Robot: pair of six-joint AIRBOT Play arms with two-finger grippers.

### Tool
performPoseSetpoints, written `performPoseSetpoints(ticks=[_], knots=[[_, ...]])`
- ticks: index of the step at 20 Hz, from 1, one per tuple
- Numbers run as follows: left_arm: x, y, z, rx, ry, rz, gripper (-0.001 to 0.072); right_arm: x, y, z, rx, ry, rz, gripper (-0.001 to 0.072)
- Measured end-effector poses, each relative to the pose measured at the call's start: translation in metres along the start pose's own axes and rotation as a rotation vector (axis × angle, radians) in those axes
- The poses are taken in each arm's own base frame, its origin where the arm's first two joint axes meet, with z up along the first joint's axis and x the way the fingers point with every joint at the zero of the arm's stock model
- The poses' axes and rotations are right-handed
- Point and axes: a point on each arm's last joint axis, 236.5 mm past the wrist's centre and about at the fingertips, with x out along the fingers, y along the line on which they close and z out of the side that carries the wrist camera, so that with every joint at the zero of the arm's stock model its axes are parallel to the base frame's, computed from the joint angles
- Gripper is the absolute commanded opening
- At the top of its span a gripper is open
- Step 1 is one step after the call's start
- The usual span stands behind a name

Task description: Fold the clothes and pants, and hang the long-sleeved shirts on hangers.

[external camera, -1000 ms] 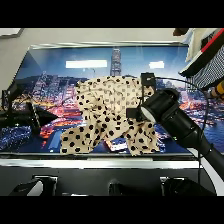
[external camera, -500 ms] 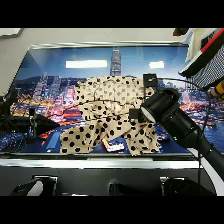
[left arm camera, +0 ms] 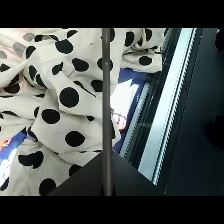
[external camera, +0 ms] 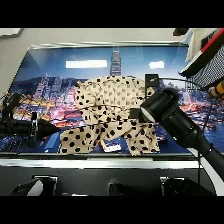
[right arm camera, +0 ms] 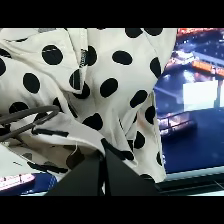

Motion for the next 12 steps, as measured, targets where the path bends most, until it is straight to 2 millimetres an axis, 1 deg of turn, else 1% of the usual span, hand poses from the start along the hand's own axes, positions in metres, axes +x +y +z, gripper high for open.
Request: performPoseSetpoints(ticks=[6, 12], knots=[[-0.006, 0.009, -0.005, -0.004, 0.001, 0.036, 0.0012, 0.004, -0.002, -0.001, 0.007, 0.007, -0.022, 0.0019], [-0.007, 0.007, -0.006, -0.003, 0.004, 0.031, 0.0012, 0.011, -0.002, -0.001, 0.002, 0.017, -0.042, 0.0019]])
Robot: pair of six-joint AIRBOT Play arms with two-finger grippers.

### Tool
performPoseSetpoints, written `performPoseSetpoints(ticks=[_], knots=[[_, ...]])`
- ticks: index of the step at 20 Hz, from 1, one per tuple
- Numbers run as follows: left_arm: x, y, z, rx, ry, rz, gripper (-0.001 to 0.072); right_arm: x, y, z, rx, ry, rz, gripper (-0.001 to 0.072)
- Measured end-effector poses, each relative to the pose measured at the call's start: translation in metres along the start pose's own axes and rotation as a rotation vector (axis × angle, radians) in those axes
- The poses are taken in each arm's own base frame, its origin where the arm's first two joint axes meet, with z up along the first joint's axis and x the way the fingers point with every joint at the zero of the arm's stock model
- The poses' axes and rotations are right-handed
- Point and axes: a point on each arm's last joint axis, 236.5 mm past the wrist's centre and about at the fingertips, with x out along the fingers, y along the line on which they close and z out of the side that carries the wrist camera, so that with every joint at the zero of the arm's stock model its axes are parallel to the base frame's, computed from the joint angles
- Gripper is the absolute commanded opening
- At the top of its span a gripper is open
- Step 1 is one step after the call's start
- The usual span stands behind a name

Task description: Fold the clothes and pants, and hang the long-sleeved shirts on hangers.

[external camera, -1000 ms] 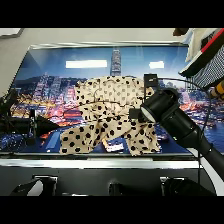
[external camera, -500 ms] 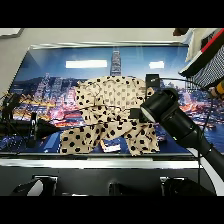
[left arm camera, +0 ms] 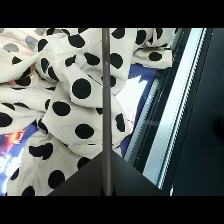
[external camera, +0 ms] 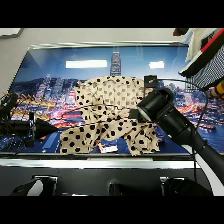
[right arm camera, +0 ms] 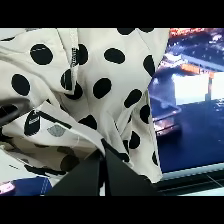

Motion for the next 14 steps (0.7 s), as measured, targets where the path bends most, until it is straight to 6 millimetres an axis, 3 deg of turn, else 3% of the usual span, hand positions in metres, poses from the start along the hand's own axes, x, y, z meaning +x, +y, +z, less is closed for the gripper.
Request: performPoseSetpoints(ticks=[14], knots=[[0.022, -0.014, -0.001, -0.001, 0.021, -0.133, 0.0012, 0.0, -0.001, 0.008, 0.009, -0.033, -0.005, 0.0019]])
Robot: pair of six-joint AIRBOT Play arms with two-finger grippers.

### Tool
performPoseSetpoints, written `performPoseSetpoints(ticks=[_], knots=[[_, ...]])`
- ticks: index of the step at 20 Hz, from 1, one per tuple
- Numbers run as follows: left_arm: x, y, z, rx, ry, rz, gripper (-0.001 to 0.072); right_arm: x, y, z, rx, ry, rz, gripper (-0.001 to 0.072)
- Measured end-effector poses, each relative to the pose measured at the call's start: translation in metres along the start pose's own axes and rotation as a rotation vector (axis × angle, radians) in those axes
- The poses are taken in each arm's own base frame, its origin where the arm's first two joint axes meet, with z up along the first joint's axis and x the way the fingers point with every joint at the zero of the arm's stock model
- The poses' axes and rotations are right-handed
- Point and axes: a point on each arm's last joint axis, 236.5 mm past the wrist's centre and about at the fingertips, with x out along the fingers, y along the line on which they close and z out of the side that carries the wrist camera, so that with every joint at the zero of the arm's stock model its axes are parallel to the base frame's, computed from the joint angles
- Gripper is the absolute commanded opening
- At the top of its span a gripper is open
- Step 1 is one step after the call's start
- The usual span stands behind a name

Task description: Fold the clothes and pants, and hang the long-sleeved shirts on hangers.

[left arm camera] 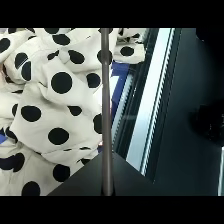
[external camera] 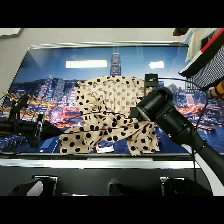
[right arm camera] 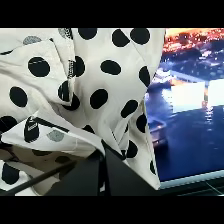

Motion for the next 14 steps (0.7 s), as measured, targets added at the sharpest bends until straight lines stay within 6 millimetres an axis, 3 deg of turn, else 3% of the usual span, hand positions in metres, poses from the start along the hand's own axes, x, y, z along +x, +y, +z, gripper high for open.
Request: performPoseSetpoints(ticks=[6, 14], knots=[[0.013, 0.003, 0.005, 0.009, -0.002, -0.02, 0.0013, -0.017, 0.007, 0.003, 0.003, -0.012, 0.067, 0.0019], [0.037, 0.012, 0.012, 0.042, 0.007, -0.003, 0.0012, -0.056, 0.015, 0.016, 0.032, -0.064, 0.188, 0.0019]])
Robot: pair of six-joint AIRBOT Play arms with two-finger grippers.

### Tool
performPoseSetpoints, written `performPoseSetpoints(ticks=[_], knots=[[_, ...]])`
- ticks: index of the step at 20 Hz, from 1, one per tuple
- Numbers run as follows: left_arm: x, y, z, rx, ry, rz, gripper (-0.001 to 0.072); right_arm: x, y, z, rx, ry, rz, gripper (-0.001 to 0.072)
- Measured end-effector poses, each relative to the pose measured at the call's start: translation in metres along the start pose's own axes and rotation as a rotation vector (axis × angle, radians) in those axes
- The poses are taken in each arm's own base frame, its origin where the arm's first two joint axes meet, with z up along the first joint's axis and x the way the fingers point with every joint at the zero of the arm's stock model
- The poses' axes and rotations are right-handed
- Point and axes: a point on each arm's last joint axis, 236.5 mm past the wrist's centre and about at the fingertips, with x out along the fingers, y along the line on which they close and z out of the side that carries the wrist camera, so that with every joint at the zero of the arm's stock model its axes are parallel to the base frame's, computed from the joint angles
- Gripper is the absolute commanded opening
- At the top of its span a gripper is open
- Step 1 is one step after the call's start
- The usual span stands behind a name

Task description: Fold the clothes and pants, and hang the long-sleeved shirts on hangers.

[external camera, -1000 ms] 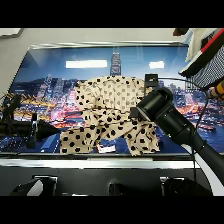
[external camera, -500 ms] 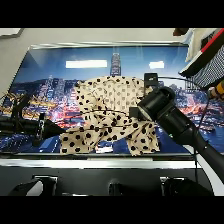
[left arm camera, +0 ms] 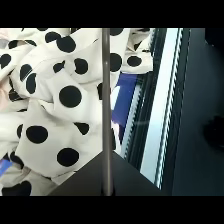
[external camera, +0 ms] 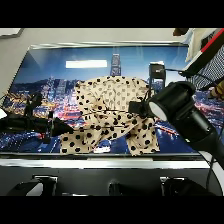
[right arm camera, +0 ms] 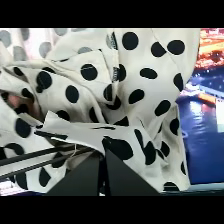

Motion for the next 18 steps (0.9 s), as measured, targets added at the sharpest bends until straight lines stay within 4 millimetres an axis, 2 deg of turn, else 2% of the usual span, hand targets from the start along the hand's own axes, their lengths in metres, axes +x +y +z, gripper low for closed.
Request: performPoseSetpoints(ticks=[8, 18], knots=[[0.029, 0.004, 0.002, 0.018, 0.022, -0.016, 0.0012, -0.02, 0.015, 0.014, 0.014, -0.04, 0.081, 0.0019], [0.072, 0.008, 0.02, 0.045, -0.022, -0.028, 0.0012, -0.018, 0.022, 0.024, 0.009, -0.079, 0.098, 0.0019]])
